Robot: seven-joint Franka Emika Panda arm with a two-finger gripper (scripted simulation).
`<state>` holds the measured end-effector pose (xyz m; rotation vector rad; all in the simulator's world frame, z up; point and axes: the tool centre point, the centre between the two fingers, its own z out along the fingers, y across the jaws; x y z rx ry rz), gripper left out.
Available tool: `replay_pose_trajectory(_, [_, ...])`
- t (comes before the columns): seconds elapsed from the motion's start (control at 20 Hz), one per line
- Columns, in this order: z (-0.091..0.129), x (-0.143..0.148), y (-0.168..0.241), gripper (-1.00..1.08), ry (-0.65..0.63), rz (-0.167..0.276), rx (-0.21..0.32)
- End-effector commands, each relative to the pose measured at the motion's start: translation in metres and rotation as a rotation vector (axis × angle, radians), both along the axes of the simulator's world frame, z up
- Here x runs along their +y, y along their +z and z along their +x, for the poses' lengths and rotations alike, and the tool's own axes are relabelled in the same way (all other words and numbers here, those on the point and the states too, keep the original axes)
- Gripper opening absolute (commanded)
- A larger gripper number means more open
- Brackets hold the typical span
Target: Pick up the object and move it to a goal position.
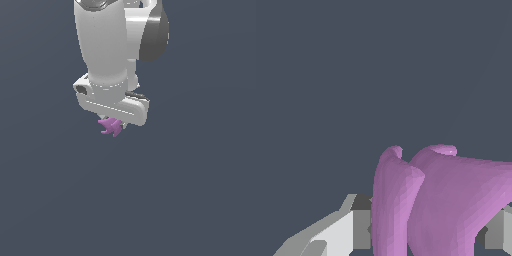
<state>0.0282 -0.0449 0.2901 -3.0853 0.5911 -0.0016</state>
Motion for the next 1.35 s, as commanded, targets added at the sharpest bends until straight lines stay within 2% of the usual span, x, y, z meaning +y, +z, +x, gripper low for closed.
replay_pose_trajectory(0.0, [0.001, -0.004, 0.028, -1.00, 0.000, 0.000, 0.001])
replay_pose_trajectory(0.3, [0.006, -0.011, 0.086, -1.00, 0.001, 0.000, 0.001])
replay_pose_trajectory(0.6, [0.010, -0.016, 0.123, -1.00, 0.001, 0.000, 0.001])
replay_pose_trajectory(0.95, [0.014, -0.018, 0.145, -1.00, 0.001, 0.000, 0.001])
replay_pose_trajectory(1.3, [0.015, -0.019, 0.148, -1.00, 0.001, 0.000, 0.001])
